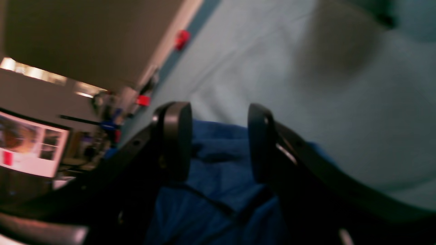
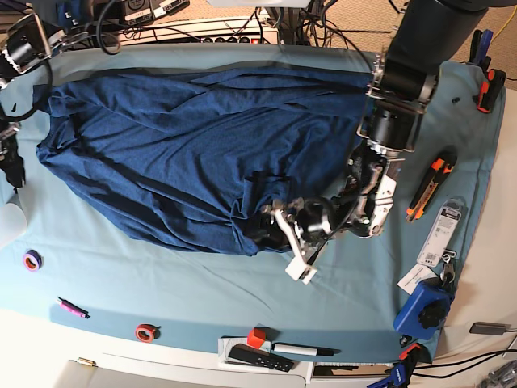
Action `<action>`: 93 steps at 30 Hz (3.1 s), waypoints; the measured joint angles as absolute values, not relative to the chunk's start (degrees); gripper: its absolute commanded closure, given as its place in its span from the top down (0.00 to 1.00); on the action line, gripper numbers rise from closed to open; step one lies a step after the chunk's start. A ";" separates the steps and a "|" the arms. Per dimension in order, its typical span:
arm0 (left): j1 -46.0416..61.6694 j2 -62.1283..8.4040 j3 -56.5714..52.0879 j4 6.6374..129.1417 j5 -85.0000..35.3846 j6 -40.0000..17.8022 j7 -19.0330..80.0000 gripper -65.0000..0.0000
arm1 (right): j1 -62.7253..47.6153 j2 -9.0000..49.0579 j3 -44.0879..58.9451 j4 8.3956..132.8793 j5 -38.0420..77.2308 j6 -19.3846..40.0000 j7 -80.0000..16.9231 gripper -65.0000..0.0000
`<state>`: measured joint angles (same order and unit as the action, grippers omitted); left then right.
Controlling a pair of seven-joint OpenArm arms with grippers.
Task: Layout the t-shirt on the table in an organized manner, then fold the t-shirt properly
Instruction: 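Pull the pinched shirt fabric with the left gripper toward the table edge, then release the fabric and move the left gripper to the shirt's side edge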
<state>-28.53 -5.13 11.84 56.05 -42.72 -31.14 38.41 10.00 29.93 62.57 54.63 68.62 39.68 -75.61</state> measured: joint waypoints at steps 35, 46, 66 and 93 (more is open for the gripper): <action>-34.79 -5.54 13.80 56.03 -30.65 -19.00 27.81 0.00 | 10.96 24.62 46.54 54.63 68.90 39.70 -77.34 0.42; -40.07 -4.71 14.92 55.99 -29.54 -16.86 22.17 0.00 | 10.96 24.60 46.54 54.63 68.93 39.70 -77.34 0.42; -44.18 -1.78 38.46 50.22 -6.07 -5.52 4.62 0.00 | 10.96 24.60 46.54 54.63 68.90 39.70 -77.34 0.42; -44.64 -13.23 19.81 47.29 -49.71 -26.79 40.60 0.52 | 10.92 24.62 46.52 54.63 68.99 39.68 -76.84 0.42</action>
<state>-44.64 -13.23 19.81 47.29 -49.71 -26.79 40.60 10.92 24.62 46.52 54.63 68.99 39.68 -76.84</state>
